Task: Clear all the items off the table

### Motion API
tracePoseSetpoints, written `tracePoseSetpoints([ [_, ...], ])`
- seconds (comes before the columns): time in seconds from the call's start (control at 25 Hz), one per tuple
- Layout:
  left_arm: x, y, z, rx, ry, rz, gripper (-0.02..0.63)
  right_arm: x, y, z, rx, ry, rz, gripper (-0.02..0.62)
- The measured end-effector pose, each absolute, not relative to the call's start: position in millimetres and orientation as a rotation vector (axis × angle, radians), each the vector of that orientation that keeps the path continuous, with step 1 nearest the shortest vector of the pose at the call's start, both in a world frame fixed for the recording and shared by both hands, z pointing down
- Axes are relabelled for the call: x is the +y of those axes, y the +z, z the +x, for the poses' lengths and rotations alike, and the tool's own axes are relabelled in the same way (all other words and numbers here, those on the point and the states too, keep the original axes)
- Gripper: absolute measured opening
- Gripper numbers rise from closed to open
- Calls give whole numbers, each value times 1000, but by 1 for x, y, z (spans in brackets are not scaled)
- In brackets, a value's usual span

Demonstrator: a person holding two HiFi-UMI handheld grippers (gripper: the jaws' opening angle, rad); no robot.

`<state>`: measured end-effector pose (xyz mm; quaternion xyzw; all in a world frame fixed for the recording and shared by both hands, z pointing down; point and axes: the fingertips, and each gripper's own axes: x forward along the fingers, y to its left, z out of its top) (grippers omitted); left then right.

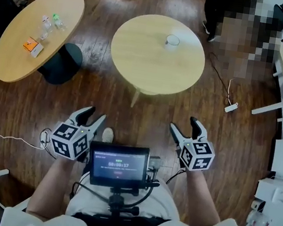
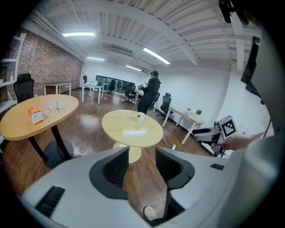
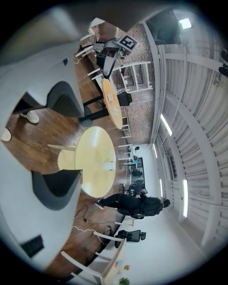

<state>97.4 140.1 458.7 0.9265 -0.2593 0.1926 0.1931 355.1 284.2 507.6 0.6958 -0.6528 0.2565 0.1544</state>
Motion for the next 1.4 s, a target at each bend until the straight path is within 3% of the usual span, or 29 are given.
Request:
tracePoseSetpoints([
  [0.16, 98, 458, 72, -733, 532, 2607, 196, 248, 515, 344, -1829, 751, 2047, 379],
  [0.24, 74, 460, 63, -730, 522, 2604, 196, 223, 514, 341, -1808, 751, 2068, 426],
  [0.4, 30, 458, 47, -689, 525, 2614, 198, 175, 509, 340, -1753, 752, 2139, 426],
  [0.48, 12, 458, 38, -659, 538, 2622, 206, 152, 509, 341, -1719, 738, 2168, 476],
  [0.76, -41, 464, 27, -624, 566, 2610, 227, 81, 526, 362, -1644, 762, 2220, 476],
  [0.88, -51, 471, 33, -639, 583, 2585, 227, 56, 536, 381, -1642, 779, 2217, 477],
  [0.96, -62, 470, 42, -650, 579, 2580, 227, 37, 543, 400, -1637, 796, 2221, 529],
  [1.4, -123, 460, 98, -798, 604, 2503, 227, -62, 617, 521, -1568, 857, 2155, 529],
])
